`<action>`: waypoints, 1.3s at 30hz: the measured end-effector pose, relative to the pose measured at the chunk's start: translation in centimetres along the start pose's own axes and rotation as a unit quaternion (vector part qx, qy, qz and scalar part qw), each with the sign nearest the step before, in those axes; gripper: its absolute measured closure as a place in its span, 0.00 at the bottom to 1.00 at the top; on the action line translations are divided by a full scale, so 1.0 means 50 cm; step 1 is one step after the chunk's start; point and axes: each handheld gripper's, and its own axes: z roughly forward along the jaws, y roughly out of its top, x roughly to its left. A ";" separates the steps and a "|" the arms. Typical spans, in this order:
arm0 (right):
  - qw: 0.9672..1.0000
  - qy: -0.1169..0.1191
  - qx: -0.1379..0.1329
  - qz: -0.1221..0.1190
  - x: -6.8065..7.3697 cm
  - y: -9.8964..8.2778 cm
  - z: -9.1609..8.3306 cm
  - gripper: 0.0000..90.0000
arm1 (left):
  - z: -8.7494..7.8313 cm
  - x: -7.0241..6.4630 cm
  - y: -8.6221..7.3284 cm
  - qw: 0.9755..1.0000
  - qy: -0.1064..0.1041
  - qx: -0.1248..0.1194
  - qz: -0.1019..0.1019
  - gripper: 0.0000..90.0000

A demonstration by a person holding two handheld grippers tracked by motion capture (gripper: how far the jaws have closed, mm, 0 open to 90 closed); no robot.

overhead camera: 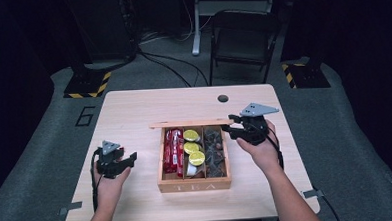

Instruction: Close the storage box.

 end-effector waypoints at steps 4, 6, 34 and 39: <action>1.000 0.005 0.001 0.000 -0.002 -0.001 -0.001 0.59 | -0.017 -0.023 0.024 1.000 -0.021 -0.010 0.006 0.50; 1.000 0.003 0.000 0.003 -0.001 -0.001 0.000 0.59 | -0.026 -0.034 0.035 0.999 -0.032 -0.014 0.010 0.50; 1.000 0.011 -0.004 0.010 -0.009 0.004 0.001 0.59 | -0.102 -0.161 0.215 0.990 -0.081 -0.058 0.101 0.53; 1.000 0.011 -0.004 0.009 -0.010 0.004 0.001 0.59 | -0.101 -0.170 0.227 0.989 -0.075 -0.067 0.107 0.61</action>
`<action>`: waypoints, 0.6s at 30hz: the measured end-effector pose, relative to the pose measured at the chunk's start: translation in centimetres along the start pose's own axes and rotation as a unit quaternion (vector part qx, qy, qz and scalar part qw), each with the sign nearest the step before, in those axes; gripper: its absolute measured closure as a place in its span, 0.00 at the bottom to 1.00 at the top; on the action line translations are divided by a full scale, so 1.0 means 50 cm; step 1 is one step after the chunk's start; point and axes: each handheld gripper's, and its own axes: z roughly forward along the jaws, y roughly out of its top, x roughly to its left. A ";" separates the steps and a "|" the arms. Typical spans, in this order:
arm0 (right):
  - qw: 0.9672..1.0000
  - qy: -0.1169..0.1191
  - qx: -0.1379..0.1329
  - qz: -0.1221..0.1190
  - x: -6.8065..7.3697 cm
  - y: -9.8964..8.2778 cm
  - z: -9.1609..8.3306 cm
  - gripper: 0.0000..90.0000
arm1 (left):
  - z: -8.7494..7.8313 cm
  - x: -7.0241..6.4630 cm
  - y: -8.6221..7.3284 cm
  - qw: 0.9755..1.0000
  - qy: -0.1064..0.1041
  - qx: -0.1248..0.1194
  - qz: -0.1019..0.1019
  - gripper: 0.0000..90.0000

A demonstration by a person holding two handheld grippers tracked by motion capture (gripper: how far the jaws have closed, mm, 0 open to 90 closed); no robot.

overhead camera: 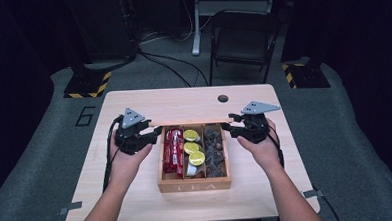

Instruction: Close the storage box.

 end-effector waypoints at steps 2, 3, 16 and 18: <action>1.000 0.000 -0.002 0.001 0.000 0.000 0.000 0.59 | 0.003 -0.002 0.001 1.000 0.005 -0.001 0.002 0.63; 1.000 0.000 -0.002 0.001 -0.001 0.000 0.000 0.59 | 0.004 -0.002 0.000 1.000 0.009 -0.003 0.003 0.65; 1.000 0.007 -0.007 0.008 -0.002 0.004 -0.013 0.62 | 0.005 0.005 0.003 1.000 0.001 -0.004 -0.003 0.65; 1.000 0.008 -0.009 0.006 -0.002 0.005 -0.016 0.62 | 0.006 0.006 0.004 1.000 -0.001 -0.006 -0.003 0.65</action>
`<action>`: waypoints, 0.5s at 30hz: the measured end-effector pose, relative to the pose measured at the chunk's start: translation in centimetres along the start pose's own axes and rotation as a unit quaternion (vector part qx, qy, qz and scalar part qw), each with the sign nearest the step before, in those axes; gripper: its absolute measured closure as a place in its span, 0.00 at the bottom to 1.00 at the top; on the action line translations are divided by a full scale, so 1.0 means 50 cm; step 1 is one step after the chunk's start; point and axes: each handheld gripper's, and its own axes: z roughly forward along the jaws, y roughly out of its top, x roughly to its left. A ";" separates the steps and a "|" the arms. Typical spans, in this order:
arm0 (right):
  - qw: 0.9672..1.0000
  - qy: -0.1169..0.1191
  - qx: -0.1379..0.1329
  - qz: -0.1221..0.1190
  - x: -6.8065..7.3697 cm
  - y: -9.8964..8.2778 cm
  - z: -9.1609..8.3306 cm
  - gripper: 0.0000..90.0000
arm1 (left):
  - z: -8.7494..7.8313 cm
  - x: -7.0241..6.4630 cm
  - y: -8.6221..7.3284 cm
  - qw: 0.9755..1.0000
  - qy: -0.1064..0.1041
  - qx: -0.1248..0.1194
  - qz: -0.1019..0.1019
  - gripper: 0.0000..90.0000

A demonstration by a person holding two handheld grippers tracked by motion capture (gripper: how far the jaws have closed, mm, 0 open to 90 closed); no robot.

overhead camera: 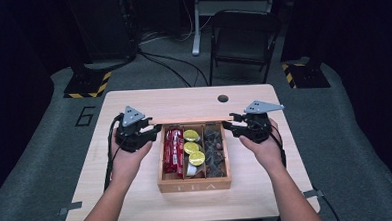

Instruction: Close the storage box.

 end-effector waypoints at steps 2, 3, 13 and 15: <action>1.000 0.000 0.000 -0.002 0.001 0.003 -0.005 0.62 | 0.000 0.001 0.000 1.000 0.000 -0.001 0.000 0.65; 1.000 0.005 0.000 -0.004 0.002 0.008 -0.010 0.62 | 0.000 0.001 0.000 1.000 0.000 -0.001 0.001 0.65; 1.000 0.011 0.020 -0.013 0.007 0.034 -0.025 0.62 | 0.002 0.009 0.004 1.000 -0.010 -0.002 0.003 0.64; 0.999 0.019 0.028 -0.011 0.006 0.038 -0.031 0.63 | 0.002 0.007 0.004 1.000 -0.010 0.000 0.005 0.64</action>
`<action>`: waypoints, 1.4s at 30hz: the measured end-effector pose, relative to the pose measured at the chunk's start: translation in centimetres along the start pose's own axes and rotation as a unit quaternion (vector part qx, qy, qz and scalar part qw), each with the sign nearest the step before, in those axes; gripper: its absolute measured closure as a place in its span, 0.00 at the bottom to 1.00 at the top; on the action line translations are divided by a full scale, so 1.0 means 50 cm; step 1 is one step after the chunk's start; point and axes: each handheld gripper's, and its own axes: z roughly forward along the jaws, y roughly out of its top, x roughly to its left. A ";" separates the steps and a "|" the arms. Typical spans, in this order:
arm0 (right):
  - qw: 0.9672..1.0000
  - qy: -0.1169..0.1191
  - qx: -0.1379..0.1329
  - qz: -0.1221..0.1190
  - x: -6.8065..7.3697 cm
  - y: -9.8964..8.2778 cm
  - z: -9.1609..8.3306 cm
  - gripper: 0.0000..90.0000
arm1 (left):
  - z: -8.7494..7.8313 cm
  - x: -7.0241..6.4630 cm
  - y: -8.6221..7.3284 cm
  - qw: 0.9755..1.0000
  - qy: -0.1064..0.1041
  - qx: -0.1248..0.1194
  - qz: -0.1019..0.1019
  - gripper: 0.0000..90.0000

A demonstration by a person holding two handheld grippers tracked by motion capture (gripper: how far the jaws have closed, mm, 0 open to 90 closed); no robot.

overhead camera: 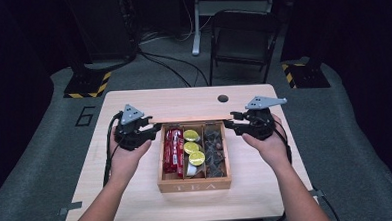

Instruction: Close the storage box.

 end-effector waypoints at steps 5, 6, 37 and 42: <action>1.000 0.014 -0.015 0.009 0.006 -0.008 -0.019 0.63 | -0.002 -0.007 -0.006 1.000 0.007 0.003 0.009 0.64; 1.000 0.015 -0.016 0.011 0.008 -0.010 -0.021 0.63 | -0.003 -0.010 -0.008 1.000 0.008 0.002 0.010 0.64; 1.000 0.001 0.002 -0.023 0.072 -0.113 -0.041 0.67 | -0.023 -0.052 -0.121 0.999 0.004 -0.012 0.041 0.62; 1.000 -0.002 0.004 -0.022 0.079 -0.124 -0.040 0.66 | -0.027 -0.056 -0.135 0.999 -0.001 -0.009 0.040 0.62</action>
